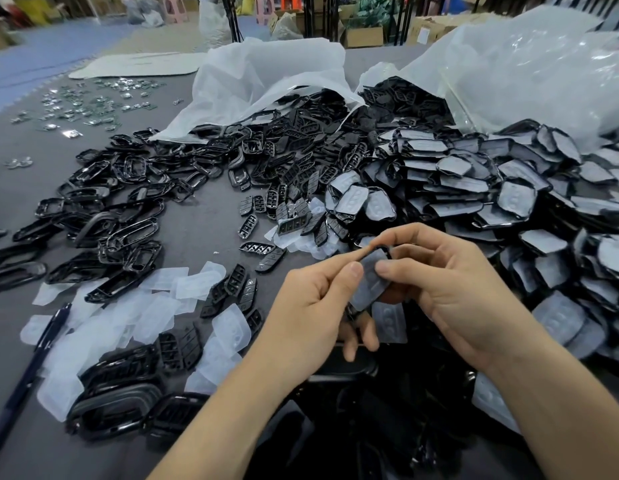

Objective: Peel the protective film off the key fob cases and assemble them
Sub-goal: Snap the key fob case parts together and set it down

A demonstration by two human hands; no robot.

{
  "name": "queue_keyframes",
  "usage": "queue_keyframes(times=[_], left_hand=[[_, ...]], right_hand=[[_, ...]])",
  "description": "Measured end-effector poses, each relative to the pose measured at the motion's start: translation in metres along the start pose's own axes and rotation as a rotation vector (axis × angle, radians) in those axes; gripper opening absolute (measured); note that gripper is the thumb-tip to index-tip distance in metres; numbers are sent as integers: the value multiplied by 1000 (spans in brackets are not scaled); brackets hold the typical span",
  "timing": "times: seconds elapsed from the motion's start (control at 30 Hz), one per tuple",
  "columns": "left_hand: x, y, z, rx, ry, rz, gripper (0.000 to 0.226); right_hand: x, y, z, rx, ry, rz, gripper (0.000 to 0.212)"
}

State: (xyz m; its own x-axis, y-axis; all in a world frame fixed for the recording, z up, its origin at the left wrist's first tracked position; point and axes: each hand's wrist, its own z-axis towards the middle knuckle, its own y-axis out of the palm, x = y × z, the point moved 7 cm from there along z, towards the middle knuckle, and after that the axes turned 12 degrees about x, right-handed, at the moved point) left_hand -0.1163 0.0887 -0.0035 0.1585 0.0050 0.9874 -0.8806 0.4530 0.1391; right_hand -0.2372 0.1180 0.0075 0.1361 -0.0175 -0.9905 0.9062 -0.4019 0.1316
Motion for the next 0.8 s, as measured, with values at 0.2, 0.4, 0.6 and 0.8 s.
queue_keyframes(times=[0.2,0.4,0.6,0.8], left_hand=[[1,1,-1,-12,34,86,33],[1,3,-3,-38,14,25,31],[-6,3,-2,6,-42,25,29],[-8,-6,2,132,-42,20,33]], right_hand=[[4,3,-1,34,-17,0,14],[2,1,-1,80,-67,-23,11],[3,2,-1,85,-102,-105,14],[1,-2,2,120,-156,-189,21]])
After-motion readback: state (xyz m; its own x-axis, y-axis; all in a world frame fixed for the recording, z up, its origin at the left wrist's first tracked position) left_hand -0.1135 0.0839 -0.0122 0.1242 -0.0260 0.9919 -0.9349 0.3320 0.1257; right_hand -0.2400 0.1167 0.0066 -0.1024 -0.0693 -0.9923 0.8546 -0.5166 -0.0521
